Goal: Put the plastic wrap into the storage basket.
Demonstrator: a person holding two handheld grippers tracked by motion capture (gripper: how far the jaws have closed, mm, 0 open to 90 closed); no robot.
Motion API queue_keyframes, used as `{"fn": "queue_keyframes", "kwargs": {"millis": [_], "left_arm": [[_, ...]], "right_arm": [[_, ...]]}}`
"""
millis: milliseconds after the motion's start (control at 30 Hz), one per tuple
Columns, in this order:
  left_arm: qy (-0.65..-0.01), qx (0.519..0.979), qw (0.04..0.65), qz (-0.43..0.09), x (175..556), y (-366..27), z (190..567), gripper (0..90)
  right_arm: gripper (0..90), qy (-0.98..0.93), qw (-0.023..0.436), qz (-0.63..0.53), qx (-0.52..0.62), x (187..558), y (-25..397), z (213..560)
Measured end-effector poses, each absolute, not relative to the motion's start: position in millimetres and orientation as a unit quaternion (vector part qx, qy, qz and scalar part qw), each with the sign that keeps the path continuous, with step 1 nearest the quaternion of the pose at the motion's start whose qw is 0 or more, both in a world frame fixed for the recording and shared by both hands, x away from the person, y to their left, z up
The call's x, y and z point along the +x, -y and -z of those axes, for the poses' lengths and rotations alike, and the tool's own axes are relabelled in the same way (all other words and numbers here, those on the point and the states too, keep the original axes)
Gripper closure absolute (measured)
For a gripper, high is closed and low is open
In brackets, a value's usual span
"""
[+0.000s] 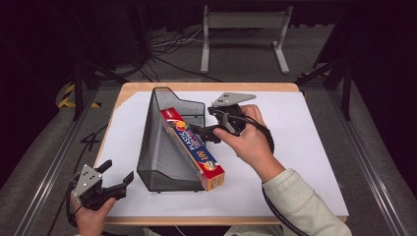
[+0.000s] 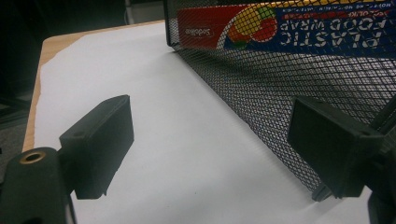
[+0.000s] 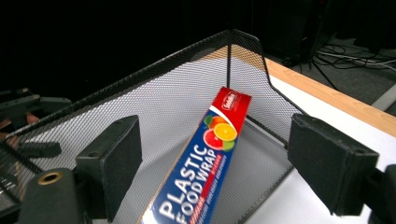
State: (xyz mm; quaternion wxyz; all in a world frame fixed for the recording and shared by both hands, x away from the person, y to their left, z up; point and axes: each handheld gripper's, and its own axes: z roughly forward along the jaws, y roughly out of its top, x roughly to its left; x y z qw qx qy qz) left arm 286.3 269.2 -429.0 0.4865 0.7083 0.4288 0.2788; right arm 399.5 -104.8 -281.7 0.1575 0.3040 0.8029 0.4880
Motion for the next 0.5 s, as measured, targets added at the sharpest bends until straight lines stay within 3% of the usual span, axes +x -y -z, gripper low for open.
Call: {"fn": "queue_keyframes", "kwargs": {"millis": [500], "left_arm": [[-0.426,0.711,0.485,-0.280,286.0,-267.7,428.4,14.9]], "right_arm": [[18.6,-0.799,0.177,-0.485,0.309,378.8,186.9,285.2]]}}
